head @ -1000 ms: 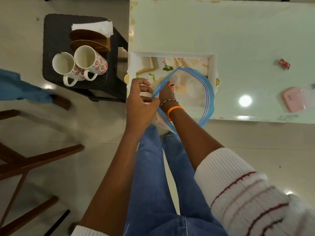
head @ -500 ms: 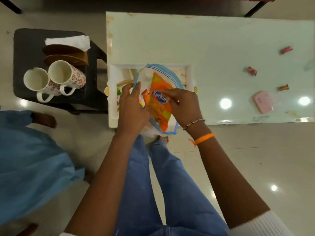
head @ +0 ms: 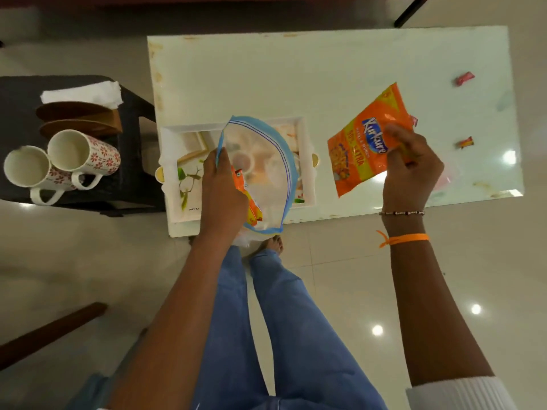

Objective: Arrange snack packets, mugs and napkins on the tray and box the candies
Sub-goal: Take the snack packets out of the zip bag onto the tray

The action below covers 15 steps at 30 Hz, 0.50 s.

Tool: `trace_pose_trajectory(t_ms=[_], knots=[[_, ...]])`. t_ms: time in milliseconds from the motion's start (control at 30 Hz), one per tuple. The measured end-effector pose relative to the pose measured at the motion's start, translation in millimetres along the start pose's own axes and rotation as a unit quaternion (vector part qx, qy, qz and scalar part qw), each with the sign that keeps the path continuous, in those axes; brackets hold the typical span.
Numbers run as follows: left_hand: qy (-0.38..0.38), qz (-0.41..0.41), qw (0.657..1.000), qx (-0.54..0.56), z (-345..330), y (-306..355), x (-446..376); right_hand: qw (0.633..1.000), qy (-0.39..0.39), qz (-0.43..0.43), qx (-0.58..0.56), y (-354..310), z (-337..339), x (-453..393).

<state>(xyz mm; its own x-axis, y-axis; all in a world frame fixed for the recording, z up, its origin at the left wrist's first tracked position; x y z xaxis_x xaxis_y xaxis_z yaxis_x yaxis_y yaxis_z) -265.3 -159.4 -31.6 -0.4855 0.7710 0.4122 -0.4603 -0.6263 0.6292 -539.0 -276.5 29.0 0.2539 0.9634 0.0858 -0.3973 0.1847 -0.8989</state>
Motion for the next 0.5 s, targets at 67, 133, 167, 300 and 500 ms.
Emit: trace_pose_trajectory(t_ms=[67,133,167,300,500], knots=[[0.013,0.009,1.0,0.01,2.3,-2.6,0.4,0.999,-0.025,-0.026,0.027,21.4,-11.1,-2.9],[0.017,0.017,0.999,0.033,0.6,-4.0,3.1,0.994,-0.069,-0.046,0.073,48.2,-32.2,-0.4],[0.017,0.018,0.999,0.047,-1.4,-3.8,5.3,0.99,-0.095,-0.048,0.096,60.3,-46.0,3.5],[0.011,-0.002,0.997,0.071,-9.2,0.6,10.7,0.97,-0.186,-0.068,0.141,102.7,-98.0,21.5],[0.011,-0.01,0.996,0.089,-8.2,-5.0,10.0,0.92,-0.211,-0.208,0.258,177.5,-104.4,26.6]])
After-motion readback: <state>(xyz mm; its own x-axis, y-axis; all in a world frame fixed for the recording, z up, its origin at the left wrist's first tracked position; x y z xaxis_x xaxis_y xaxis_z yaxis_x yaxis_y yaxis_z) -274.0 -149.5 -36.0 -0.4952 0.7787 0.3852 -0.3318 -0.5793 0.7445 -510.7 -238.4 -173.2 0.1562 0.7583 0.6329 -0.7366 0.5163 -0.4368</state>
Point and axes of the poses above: each hand's wrist, its own x-axis away from the middle knuckle, its own z-axis out of the back of the hand, y = z × x, the point moved 9 cm from there along -x, towards the middle knuckle, and after that the axes turned 2 degrees about -z, right-handed, at the moved point
